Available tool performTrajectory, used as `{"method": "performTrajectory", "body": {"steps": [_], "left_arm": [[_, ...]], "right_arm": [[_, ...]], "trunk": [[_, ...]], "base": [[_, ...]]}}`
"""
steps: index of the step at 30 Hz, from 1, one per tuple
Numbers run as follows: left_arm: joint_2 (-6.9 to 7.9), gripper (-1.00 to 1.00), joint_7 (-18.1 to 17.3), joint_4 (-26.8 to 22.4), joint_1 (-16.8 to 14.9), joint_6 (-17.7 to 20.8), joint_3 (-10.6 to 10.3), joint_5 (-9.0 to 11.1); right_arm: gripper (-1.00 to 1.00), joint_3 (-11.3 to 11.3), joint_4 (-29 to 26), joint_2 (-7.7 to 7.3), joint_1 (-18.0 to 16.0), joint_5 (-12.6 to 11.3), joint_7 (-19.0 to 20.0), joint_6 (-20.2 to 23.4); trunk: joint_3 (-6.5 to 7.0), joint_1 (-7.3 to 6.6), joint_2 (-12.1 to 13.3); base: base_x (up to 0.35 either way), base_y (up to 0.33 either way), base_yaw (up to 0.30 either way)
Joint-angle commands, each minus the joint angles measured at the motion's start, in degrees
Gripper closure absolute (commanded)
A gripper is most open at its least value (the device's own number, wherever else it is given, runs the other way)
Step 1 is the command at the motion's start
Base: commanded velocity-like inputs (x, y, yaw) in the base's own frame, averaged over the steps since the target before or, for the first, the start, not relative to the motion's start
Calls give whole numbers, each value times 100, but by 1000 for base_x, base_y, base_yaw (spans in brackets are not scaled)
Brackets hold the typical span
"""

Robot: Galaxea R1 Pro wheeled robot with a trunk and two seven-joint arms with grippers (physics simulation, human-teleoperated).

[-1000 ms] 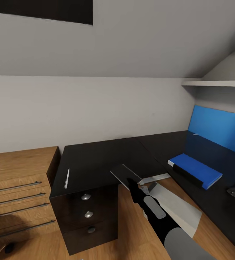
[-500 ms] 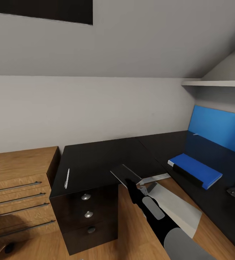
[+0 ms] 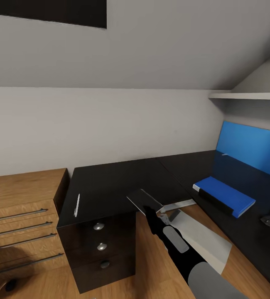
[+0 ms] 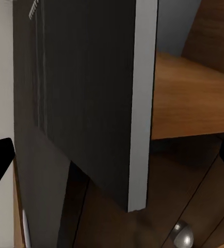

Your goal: In the bedroom, organize the workspace by keeping the computer under the desk, ensuring the monitor is on the desk, placing the keyboard on the desk next to the monitor, placing the mouse on the desk next to the keyboard, moving the folder from the swivel chair onto the desk next to the mouse, stacking the notebook on top of the folder with the pen on top of the notebook, and positioning the swivel chair next to the desk.

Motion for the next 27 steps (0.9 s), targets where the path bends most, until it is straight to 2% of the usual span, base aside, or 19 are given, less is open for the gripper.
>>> {"method": "performTrajectory", "body": {"steps": [1, 27], "left_arm": [[6, -100, 25, -9, -11, -45, -33, 51], [5, -100, 40, -1, -11, -47, -34, 51]], "right_arm": [[-100, 8, -9, -3, -3, -26, -34, 6], [-100, 6, -12, -5, -3, -25, -30, 10]], "trunk": [[-6, 0, -3], [-6, 0, -3]], "base": [[0, 0, 0], [10, -19, 0]]}}
